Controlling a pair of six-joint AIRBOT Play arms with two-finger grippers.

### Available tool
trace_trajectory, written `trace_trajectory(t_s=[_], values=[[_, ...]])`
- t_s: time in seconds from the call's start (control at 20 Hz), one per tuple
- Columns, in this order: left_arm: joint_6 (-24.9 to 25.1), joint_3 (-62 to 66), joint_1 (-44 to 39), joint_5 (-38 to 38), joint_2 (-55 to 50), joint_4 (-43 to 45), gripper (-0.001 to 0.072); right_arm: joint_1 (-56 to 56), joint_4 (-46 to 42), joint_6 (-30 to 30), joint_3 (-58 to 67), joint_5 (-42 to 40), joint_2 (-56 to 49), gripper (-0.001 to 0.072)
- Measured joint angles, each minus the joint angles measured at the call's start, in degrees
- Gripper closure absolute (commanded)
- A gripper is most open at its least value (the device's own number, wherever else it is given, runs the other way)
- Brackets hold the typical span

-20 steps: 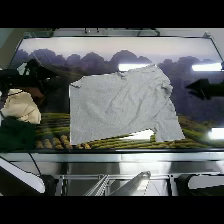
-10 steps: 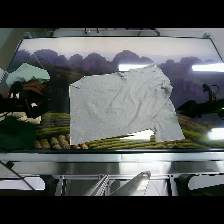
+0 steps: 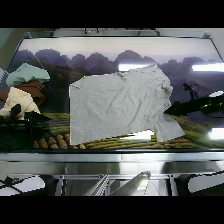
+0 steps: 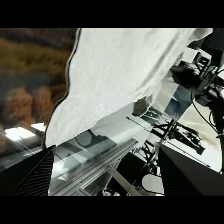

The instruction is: Fold the shirts.

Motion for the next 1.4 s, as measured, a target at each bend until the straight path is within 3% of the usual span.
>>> trace_trajectory(t_s=[0.25, 0.55, 0.65, 0.8, 1.05, 1.15, 1.25, 1.4], values=[[0.0, -5.4, -3.6, -6.1, 0.4, 1.5, 0.0014, 0.5, 3.1, -0.7, 0.0, 0.2, 0.1, 0.0698], [-1.8, -5.7, -15.2, -11.9, -3.1, 2.5, 0.0014, 0.6, 4.6, -0.9, 0.0, 1.9, 0.1, 0.0698], [-2.6, -4.3, -20.4, -11.9, -6.1, 2.3, 0.0321, 0.6, 4.6, -0.9, 0.0, 2.8, 0.1, 0.0698], [-3.7, -1.4, -27.9, -11.6, -11.0, 3.0, 0.0689, 0.6, 4.8, -0.9, 0.0, 4.3, 0.3, 0.0698], [-2.4, 3.7, -34.8, -8.5, -13.3, 4.0, 0.0688, 0.1, 5.1, -1.1, 0.1, 7.5, 2.4, 0.0698], [-1.1, 6.5, -34.9, -3.9, -10.3, 1.8, 0.0688, -1.2, 6.6, -2.0, 0.1, 9.5, 5.1, 0.0699], [1.2, 10.1, -33.8, 0.8, -5.9, -3.7, 0.0688, -3.8, 11.3, -4.0, 0.1, 12.5, 9.5, 0.0698], [4.1, 18.6, -30.6, 7.3, 3.2, -14.6, 0.0687, -9.9, 27.1, -8.9, 0.1, 18.8, 19.8, 0.0698]])
